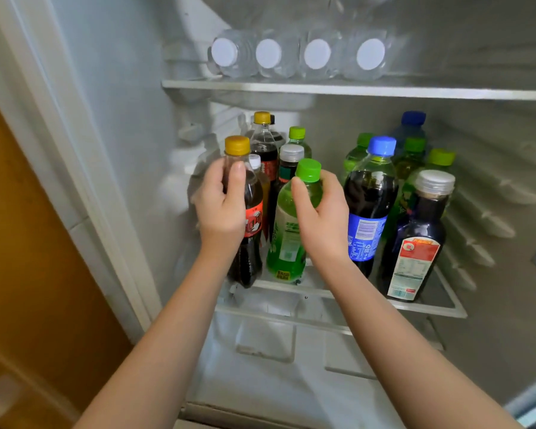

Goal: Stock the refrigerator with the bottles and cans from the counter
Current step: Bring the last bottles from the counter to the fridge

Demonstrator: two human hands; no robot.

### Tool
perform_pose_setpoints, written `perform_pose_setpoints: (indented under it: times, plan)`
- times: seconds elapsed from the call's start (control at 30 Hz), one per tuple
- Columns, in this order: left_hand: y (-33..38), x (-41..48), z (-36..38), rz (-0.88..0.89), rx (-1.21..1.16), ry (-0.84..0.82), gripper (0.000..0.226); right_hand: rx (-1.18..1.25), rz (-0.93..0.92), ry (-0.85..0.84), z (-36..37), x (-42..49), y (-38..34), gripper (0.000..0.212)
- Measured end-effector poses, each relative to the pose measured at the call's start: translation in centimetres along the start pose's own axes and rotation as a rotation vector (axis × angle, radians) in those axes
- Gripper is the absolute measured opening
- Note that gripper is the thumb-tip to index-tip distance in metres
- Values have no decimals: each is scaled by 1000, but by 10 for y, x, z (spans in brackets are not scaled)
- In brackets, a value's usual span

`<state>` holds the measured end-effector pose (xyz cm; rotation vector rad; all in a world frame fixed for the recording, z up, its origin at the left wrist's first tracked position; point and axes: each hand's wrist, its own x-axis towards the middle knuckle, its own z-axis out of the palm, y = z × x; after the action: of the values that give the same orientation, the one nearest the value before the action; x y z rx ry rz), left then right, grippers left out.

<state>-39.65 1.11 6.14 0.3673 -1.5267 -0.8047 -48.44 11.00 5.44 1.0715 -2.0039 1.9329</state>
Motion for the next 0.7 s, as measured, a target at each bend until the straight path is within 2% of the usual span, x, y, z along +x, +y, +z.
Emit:
perform_pose_setpoints:
  times: [0.1,0.23,0.33,0.4,0.5,0.6,0.7]
  plan:
    - [-8,-11,-2,17,58,-30,42,12,34,-33,2,2,2,38]
    - [-19,-31,-9,-91,-9,-157,61,-12,24,-41,4,-4,5,44]
    - [-33,-62,-18,-173,53,-282,84,50,86,-85,3,-8,6,49]
    - [-42,-79,-24,-267,68,-327,91,81,125,-115,1,-8,6,53]
    - [-48,-87,-27,-290,124,-349,89,134,149,-179,-2,-7,10,61]
    - [-52,-82,-28,-271,128,-363,88,123,94,-272,-5,-11,18,72]
    - [-56,-76,-28,-256,124,-367,86,104,115,-249,-8,-21,32,83]
